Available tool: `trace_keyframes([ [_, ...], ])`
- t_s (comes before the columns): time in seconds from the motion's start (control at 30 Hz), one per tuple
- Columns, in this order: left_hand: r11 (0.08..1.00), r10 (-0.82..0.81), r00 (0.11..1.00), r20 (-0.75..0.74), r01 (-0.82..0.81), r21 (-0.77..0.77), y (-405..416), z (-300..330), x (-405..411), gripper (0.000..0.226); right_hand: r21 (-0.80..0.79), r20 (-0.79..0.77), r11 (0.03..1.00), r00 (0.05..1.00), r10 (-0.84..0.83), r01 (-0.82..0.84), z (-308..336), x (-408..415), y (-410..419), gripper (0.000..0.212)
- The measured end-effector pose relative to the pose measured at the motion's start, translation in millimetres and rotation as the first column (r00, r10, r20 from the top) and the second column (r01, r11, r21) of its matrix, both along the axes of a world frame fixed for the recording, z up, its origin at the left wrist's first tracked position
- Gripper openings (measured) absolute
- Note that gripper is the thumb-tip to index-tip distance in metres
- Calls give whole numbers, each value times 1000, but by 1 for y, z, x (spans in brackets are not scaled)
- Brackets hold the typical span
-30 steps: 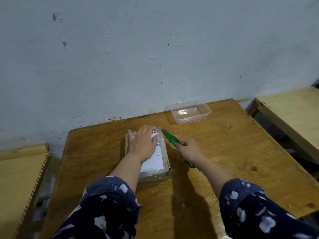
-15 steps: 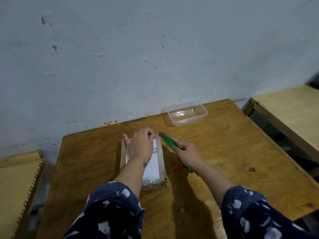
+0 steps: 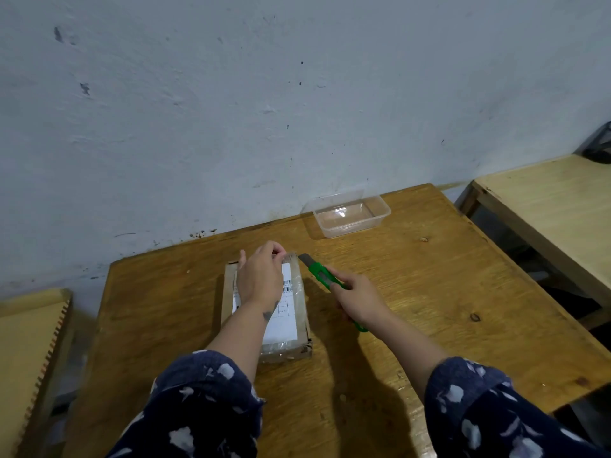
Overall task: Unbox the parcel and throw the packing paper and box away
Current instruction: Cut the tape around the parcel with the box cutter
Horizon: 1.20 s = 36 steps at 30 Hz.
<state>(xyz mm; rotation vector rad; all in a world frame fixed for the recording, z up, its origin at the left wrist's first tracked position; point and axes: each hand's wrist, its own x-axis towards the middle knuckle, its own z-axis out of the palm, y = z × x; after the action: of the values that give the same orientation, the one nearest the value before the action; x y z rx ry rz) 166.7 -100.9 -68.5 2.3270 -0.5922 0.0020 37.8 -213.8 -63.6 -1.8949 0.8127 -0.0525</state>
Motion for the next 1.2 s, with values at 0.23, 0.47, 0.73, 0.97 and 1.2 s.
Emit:
trace_keyframes([
  [0.23, 999, 16, 1000, -25, -15, 32, -1, 5, -2, 18, -8, -24, 999, 999, 37, -37, 4, -1, 1, 42],
  [0.47, 997, 22, 999, -46, -18, 81, 0, 5, -3, 16, 35, -93, 989, 985, 148, -145, 16, 2, -4, 39],
  [0.73, 996, -71, 997, 33, 69, 53, 5, 0, -1, 14, -7, -156, 983, 972, 178, -181, 14, -3, -4, 42],
  [0.97, 917, -260, 964, 56, 228, 326, 26, 2, -12, 44, -1, -175, 988, 973, 150, -152, 16, -4, 2, 43],
  [1.2, 750, -353, 933, -64, 323, 577, 59, 4, -42, 83, -118, -242, 976, 959, 148, -180, 23, -4, 9, 45],
])
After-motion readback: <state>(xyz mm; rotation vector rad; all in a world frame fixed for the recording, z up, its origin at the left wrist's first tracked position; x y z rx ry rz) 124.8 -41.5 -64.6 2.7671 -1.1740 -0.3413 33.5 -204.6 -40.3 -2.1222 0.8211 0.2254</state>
